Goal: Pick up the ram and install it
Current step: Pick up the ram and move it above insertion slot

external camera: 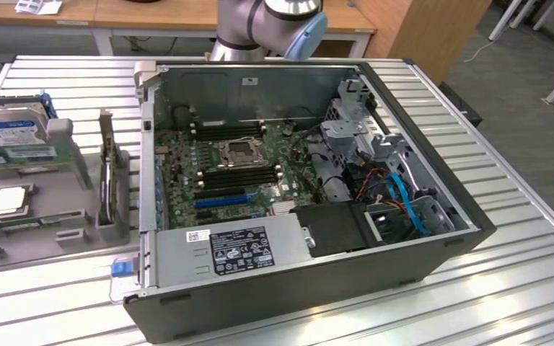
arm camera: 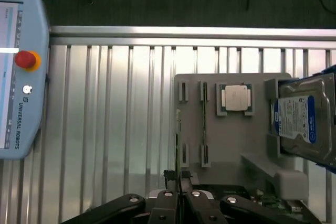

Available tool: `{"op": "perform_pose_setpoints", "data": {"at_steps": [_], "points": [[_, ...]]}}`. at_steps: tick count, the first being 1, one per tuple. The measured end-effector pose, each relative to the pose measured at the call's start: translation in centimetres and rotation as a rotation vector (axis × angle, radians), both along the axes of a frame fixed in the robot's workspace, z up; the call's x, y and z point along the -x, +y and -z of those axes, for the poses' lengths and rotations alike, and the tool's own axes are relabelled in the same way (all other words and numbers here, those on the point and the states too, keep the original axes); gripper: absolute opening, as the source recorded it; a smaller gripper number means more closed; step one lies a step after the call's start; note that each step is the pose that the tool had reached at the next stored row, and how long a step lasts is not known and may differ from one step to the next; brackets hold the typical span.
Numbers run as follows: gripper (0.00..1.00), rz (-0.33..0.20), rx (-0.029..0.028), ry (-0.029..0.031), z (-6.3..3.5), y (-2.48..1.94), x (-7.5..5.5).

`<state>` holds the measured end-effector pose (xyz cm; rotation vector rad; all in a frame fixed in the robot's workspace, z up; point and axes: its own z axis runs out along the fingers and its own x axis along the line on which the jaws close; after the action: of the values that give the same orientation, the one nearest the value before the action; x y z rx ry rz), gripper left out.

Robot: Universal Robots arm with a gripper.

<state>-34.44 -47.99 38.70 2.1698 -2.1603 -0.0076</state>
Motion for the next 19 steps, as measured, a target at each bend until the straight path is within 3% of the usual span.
{"op": "perform_pose_setpoints", "data": {"at_steps": [9,12,15,19], "points": [[0.12,0.0,-0.0176,-0.0033,0.0,0.0,-3.2],[0.12,0.0,-0.0248,-0.0074,0.0,-0.01,-4.2],[0.12,0.0,-0.0263,-0.0076,0.01,0.0,-5.0],[0.12,0.0,-0.0329,-0.0116,0.0,0.0,-6.0]]}}
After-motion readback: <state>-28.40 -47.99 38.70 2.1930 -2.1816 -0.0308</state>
